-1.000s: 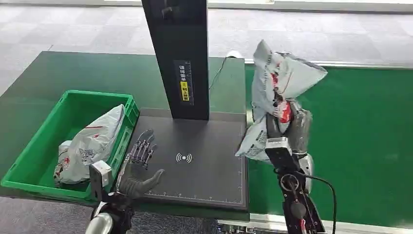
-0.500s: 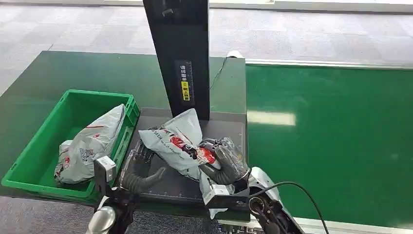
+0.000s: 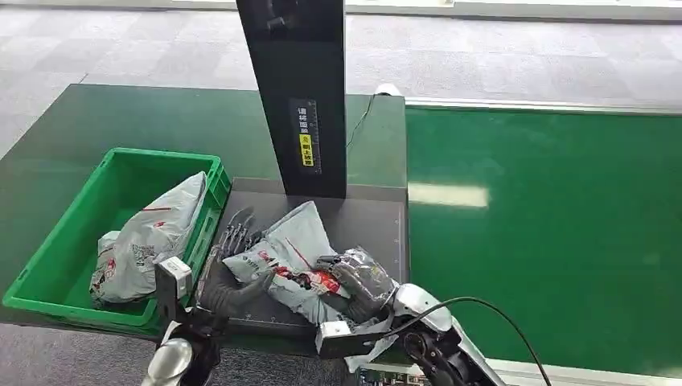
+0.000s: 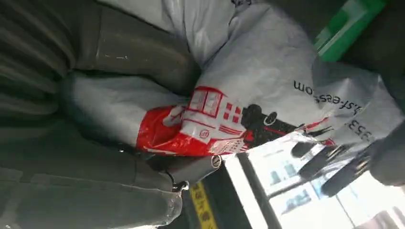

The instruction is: Moved the parcel from conveyor to table for the left to box.

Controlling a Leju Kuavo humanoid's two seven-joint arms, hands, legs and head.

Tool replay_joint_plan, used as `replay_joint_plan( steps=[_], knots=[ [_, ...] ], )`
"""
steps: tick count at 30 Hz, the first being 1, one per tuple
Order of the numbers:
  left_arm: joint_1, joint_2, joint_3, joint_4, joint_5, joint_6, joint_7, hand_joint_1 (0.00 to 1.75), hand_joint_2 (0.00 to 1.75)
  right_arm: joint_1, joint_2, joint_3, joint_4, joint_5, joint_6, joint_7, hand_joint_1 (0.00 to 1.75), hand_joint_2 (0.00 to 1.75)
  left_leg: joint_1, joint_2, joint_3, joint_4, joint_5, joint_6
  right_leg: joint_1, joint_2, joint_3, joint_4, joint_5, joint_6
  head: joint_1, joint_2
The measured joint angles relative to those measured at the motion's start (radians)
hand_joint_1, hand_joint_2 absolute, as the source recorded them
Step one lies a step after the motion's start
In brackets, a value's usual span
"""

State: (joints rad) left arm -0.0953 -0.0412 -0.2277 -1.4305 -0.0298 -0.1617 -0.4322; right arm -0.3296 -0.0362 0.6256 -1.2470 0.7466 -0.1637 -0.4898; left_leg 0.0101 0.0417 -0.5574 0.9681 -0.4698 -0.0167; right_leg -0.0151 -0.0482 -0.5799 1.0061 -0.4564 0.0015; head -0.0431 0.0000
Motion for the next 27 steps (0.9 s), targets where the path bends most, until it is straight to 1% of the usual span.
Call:
replay_joint_plan(
  steps=[4, 5, 8, 11, 14, 15, 16, 18, 21, 23, 27],
  knots=[
    [-0.001, 0.000, 0.000, -0.003, -0.148, 0.147, -0.005, 0.00, 1.75, 0.000, -0.001, 0.000, 0.014, 0.003, 0.010, -0.010, 1.75, 1.75, 0.000, 0.000, 0.000, 0.000, 0.000, 0.000, 0.000, 0.000, 0.000, 0.000, 0.000, 0.000, 0.000, 0.000],
    [-0.001, -0.001, 0.000, -0.003, -0.174, 0.173, -0.005, 0.00, 1.75, 0.003, -0.002, 0.000, 0.017, 0.001, 0.009, -0.019, 0.96, 1.75, 0.000, 0.000, 0.000, 0.000, 0.000, 0.000, 0.000, 0.000, 0.000, 0.000, 0.000, 0.000, 0.000, 0.000],
    [0.000, -0.003, 0.000, -0.006, -0.203, 0.208, -0.005, 0.00, 1.75, 0.005, -0.003, -0.003, 0.022, -0.003, -0.025, -0.042, 0.96, 1.75, 0.000, 0.000, 0.000, 0.000, 0.000, 0.000, 0.000, 0.000, 0.000, 0.000, 0.000, 0.000, 0.000, 0.000],
    [0.003, -0.010, -0.001, -0.021, -0.241, 0.255, -0.005, 0.00, 1.75, 0.006, 0.001, -0.015, 0.022, -0.016, -0.099, -0.057, 0.96, 1.75, 0.000, 0.000, 0.000, 0.000, 0.000, 0.000, 0.000, 0.000, 0.000, 0.000, 0.000, 0.000, 0.000, 0.000],
    [0.005, -0.015, -0.001, -0.030, -0.249, 0.265, -0.005, 0.00, 1.75, 0.006, 0.005, -0.022, 0.022, -0.019, -0.113, -0.060, 0.96, 1.75, 0.000, 0.000, 0.000, 0.000, 0.000, 0.000, 0.000, 0.000, 0.000, 0.000, 0.000, 0.000, 0.000, 0.000],
    [0.007, -0.016, -0.001, -0.032, -0.252, 0.266, -0.005, 0.00, 1.75, 0.006, 0.006, -0.023, 0.022, -0.020, -0.114, -0.061, 0.12, 1.75, 0.000, 0.000, 0.000, 0.000, 0.000, 0.000, 0.000, 0.000, 0.000, 0.000, 0.000, 0.000, 0.000, 0.000],
    [0.007, -0.016, -0.001, -0.034, -0.253, 0.266, -0.005, 0.00, 1.75, 0.006, 0.007, -0.024, 0.022, -0.020, -0.114, -0.061, 0.00, 1.75, 0.000, 0.000, 0.000, 0.000, 0.000, 0.000, 0.000, 0.000, 0.000, 0.000, 0.000, 0.000, 0.000, 0.000],
    [0.007, -0.018, -0.001, -0.035, -0.255, 0.270, -0.005, 0.00, 1.75, 0.006, 0.007, -0.028, 0.022, -0.022, -0.116, -0.063, 0.00, 1.75, 0.000, 0.000, 0.000, 0.000, 0.000, 0.000, 0.000, 0.000, 0.000, 0.000, 0.000, 0.000, 0.000, 0.000],
    [0.008, -0.020, -0.001, -0.040, -0.296, 0.321, -0.008, 0.00, 1.75, 0.011, 0.012, -0.035, 0.022, -0.047, -0.153, -0.077, 0.00, 1.75, 0.000, 0.000, 0.000, 0.000, 0.000, 0.000, 0.000, 0.000, 0.000, 0.000, 0.000, 0.000, 0.000, 0.000],
    [0.008, -0.022, -0.001, -0.047, -0.331, 0.370, -0.011, 0.00, 1.75, 0.015, 0.016, -0.043, 0.015, -0.082, -0.173, -0.088, 0.00, 1.75, 0.000, 0.000, 0.000, 0.000, 0.000, 0.000, 0.000, 0.000, 0.000, 0.000, 0.000, 0.000, 0.000, 0.000],
    [0.006, -0.023, -0.002, -0.063, -0.349, 0.403, -0.011, 0.00, 1.75, 0.016, 0.017, -0.055, -0.003, -0.166, -0.181, -0.108, 0.00, 1.75, 0.000, 0.000, 0.000, 0.000, 0.000, 0.000, 0.000, 0.000, 0.000, 0.000, 0.000, 0.000, 0.000, 0.000]
  ],
)
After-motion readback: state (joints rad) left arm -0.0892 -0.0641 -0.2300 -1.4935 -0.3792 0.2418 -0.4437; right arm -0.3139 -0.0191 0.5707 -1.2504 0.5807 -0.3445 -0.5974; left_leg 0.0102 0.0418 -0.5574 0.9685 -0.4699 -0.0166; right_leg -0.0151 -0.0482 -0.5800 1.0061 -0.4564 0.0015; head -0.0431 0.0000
